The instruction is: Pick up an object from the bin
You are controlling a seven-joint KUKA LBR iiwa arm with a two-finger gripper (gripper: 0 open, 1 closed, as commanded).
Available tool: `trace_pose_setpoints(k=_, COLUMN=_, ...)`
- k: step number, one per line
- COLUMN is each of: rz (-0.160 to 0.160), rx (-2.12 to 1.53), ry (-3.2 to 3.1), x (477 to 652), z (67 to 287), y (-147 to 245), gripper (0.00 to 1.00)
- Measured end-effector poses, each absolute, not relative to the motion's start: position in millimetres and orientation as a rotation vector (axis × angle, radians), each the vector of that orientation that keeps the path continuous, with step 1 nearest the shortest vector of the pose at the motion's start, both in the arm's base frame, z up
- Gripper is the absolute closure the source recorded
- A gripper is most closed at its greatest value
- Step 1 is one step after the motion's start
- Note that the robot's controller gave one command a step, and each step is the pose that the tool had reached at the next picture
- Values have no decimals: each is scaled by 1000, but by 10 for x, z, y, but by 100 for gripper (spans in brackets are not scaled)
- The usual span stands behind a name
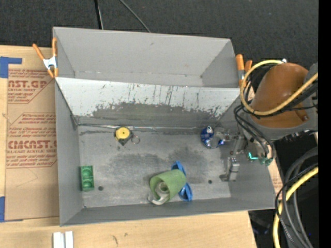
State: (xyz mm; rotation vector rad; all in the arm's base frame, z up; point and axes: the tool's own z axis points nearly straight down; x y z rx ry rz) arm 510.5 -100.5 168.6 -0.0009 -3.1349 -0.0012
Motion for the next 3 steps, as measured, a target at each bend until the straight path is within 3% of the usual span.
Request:
trace_pose_setpoints(k=1, rz=-6, rx=304, ry=-3121, x=4866, z=833, y=-255, gripper=0)
trace_pose_setpoints(k=2, rz=0, rx=593, ry=-3101, x=4840, z=717, y=423, gripper=0)
trace_pose_setpoints(k=3, rz=1, rx=585, ry=-3094, x=4818, z=705, y=405, gripper=100)
